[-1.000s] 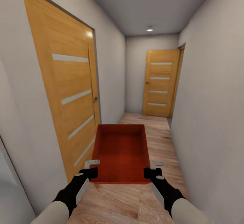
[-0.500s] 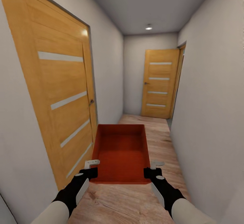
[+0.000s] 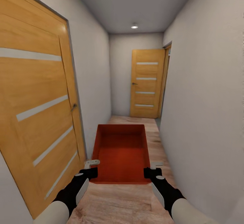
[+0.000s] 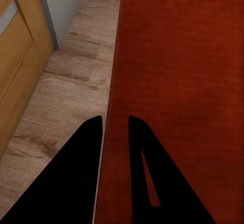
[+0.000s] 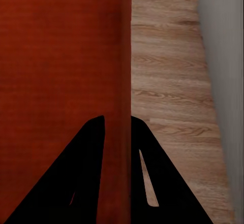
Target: Move the two storage containers from the living room to the garage. In the garage, place one container on the floor and stack the other container on top of it (either order is fine).
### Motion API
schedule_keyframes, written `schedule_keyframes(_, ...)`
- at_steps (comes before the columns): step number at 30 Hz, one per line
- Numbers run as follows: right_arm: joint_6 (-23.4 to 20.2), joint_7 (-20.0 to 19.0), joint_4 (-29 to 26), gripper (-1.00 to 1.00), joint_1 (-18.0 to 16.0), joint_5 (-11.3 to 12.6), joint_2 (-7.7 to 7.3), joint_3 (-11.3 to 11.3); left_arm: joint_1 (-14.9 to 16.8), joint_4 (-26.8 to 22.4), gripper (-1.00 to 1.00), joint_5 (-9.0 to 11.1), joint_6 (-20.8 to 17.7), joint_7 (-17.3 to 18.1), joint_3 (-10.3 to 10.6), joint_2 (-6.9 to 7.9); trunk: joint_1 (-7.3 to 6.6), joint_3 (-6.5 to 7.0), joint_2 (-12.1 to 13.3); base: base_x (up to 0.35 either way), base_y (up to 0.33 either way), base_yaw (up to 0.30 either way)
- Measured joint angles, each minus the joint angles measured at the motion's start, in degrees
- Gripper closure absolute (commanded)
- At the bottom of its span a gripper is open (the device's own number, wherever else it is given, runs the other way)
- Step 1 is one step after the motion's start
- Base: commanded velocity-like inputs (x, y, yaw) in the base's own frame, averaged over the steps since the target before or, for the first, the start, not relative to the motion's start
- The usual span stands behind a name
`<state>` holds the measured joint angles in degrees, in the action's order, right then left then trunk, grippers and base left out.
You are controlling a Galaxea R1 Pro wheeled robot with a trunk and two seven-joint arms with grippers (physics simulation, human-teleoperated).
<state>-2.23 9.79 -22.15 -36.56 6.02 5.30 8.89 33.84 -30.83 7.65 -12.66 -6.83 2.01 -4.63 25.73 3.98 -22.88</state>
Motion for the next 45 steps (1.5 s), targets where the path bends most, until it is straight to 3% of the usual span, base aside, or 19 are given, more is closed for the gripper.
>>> schedule_keyframes(8, 0.08, -0.01, 0.03, 1.00, 0.00, 0.07, -0.01, 0.04, -0.01, -0.05, 1.00, -0.07, -0.01, -0.01, -0.02, -0.01, 0.00, 0.00, 0.00, 0.322, 0.000, -0.159)
schedule_keyframes(45, 0.27, 0.01, 0.09, 1.00, 0.00, 0.27, -0.05, 0.19, 0.00, -0.11, 1.00, -0.22, -0.01, -0.01, -0.06, -0.04, 0.00, 0.00, 0.00, 0.322, 0.000, -0.002)
